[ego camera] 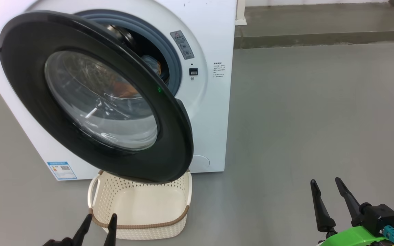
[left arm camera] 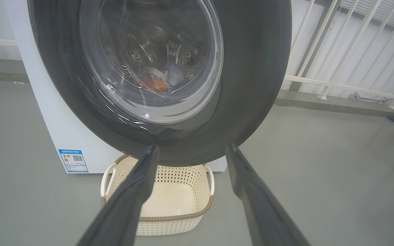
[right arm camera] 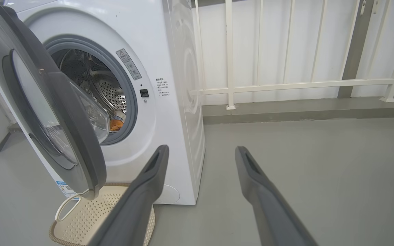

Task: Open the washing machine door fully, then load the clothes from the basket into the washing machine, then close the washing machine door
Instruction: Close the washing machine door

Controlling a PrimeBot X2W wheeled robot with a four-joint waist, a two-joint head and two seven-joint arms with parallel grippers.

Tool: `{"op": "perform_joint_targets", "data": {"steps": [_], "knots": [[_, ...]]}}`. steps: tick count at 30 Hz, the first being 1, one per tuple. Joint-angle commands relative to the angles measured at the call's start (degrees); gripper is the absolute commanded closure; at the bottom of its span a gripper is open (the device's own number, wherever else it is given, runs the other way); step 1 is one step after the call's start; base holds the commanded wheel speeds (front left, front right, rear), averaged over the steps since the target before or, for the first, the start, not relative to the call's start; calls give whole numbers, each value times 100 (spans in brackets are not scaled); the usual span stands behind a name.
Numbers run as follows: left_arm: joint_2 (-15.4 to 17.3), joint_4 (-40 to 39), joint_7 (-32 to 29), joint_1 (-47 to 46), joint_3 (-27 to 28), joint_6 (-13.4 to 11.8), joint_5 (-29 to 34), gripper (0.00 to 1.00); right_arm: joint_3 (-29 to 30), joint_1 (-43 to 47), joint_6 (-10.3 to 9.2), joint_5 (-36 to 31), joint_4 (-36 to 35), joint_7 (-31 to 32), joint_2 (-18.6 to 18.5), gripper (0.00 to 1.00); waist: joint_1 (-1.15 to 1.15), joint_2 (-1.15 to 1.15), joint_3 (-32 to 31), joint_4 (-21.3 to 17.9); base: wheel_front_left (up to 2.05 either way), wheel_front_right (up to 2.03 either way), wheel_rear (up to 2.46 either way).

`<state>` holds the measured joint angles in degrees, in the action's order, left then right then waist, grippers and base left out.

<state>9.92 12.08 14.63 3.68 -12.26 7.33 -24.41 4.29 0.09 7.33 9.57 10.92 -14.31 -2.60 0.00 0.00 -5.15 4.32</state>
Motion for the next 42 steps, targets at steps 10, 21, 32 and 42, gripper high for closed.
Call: {"op": "perform_joint_targets", "data": {"steps": [10, 21, 32, 42], "knots": [[56, -70, 37, -184, 182, 15, 91, 0, -212, -183, 16, -35, -89, -69, -28, 0, 0, 0, -8, 4, 0, 0, 0], [41, -54, 37, -202, 154, 15, 105, 0, -283, -165, 16, -39, -147, -69, -28, 0, 0, 0, 8, 30, 0, 0, 0], [-5, -56, 37, -312, 47, 15, 146, 0, -822, -548, 16, -148, -281, -69, -28, 100, 0, 0, 235, 302, 0, 0, 0], [-26, -10, 37, -570, -232, 15, 163, 0, -1967, -1439, 16, -147, -145, -69, -170, 100, 0, 0, 602, 761, 0, 0, 0]]}}
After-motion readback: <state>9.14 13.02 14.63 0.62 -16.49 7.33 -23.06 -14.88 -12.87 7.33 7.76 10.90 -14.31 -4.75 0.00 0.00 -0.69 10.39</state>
